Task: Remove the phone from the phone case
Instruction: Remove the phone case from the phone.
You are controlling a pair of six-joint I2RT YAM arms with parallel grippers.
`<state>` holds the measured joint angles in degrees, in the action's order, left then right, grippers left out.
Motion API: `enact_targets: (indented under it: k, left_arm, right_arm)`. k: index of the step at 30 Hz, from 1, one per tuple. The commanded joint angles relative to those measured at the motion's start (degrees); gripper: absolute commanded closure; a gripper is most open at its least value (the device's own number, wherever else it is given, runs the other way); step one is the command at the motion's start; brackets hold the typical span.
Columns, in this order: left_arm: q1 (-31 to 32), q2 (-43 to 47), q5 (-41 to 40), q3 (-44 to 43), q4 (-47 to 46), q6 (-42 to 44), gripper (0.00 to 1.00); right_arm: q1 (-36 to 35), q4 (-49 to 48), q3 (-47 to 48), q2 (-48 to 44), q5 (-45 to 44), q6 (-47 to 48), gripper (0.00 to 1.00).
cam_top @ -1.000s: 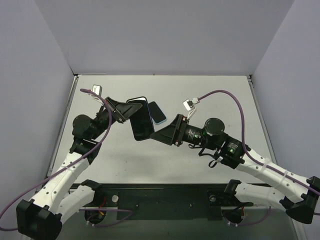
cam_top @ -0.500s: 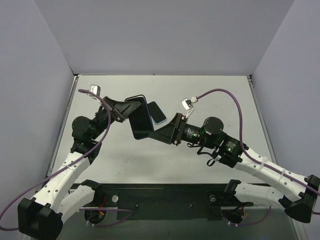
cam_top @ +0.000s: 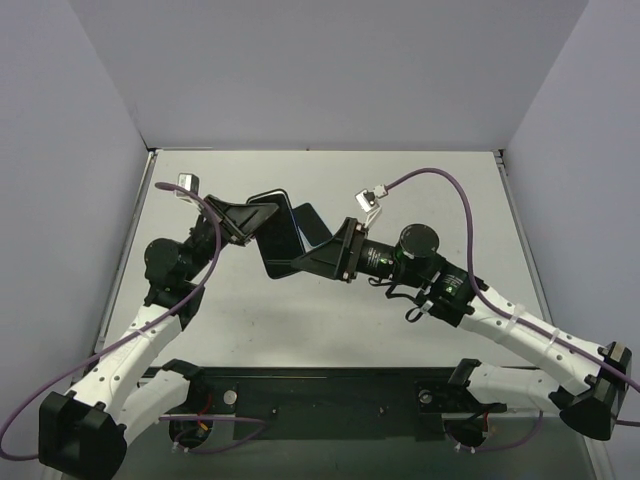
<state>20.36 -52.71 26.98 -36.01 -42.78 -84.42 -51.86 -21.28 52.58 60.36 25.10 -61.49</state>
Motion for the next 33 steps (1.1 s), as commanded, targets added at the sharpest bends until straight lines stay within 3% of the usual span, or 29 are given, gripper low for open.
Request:
enact_targets:
  k: [1,3,6,16,18,19,20,21,22,24,28,30,33]
  left_arm:
    - [1.87,2.34,4.31,-2.75,-7.24,-6.2,1.0]
    - [2.66,2.78,4.04,-3.19,-5.83,-4.7,1.0]
    - [4.33,2.52,3.43,-3.1,-5.03,-3.38,1.0]
    - [8.47,2.7,1.58,-2.31,-5.56,-1.71,1.0]
    - [8.99,2.87,2.11,-2.05,-5.73,-0.31,1.0]
    - [9.08,2.96,2.63,-2.31,-5.47,1.35,1.0]
    - [9.0,3.57,4.03,-3.36,-1.64,2.76,0.95]
    - [8.56,4.27,4.56,-4.06,2.23,7.04,0.82]
    - [8.38,5.67,4.22,-6.16,11.49,9.95,0.59]
    - [8.21,8.66,1.17,-8.71,24.16,18.12,0.24]
    - [8.2,13.15,-3.69,-8.21,32.94,25.62,0.21]
    - [8.2,13.77,-3.61,-6.19,31.46,23.97,0.23]
    - [8.91,12.55,-0.36,-1.71,21.22,19.92,0.31]
  right_arm:
    - [1.41,-3.15,3.49,3.53,-2.43,2.08,0.42]
    - [1.32,-4.55,4.99,5.46,-0.94,1.47,0.44]
    - [1.23,-8.51,6.22,8.36,0.38,-0.64,0.57]
    - [1.14,-16.25,7.45,13.38,0.83,-4.33,0.77]
    - [1.49,-16.08,7.45,12.95,0.65,-3.9,0.96]
    - [1.58,-15.03,7.19,12.42,0.48,-3.81,1.0]
    - [2.1,-14.33,6.84,11.46,0.39,-3.63,1.0]
    - [2.28,-14.06,5.88,10.58,0.39,-3.55,1.0]
    - [2.89,-13.36,5.09,8.74,0.04,-3.63,1.0]
    - [4.3,-12.13,3.33,5.93,-0.58,-4.07,1.0]
    - [7.64,-10.72,-0.19,-0.13,-0.84,-5.12,1.0]
    - [9.14,-10.8,-1.6,-2.69,-0.76,-5.74,1.0]
    - [10.45,-10.1,-2.3,-4.37,-0.58,-5.66,1.0]
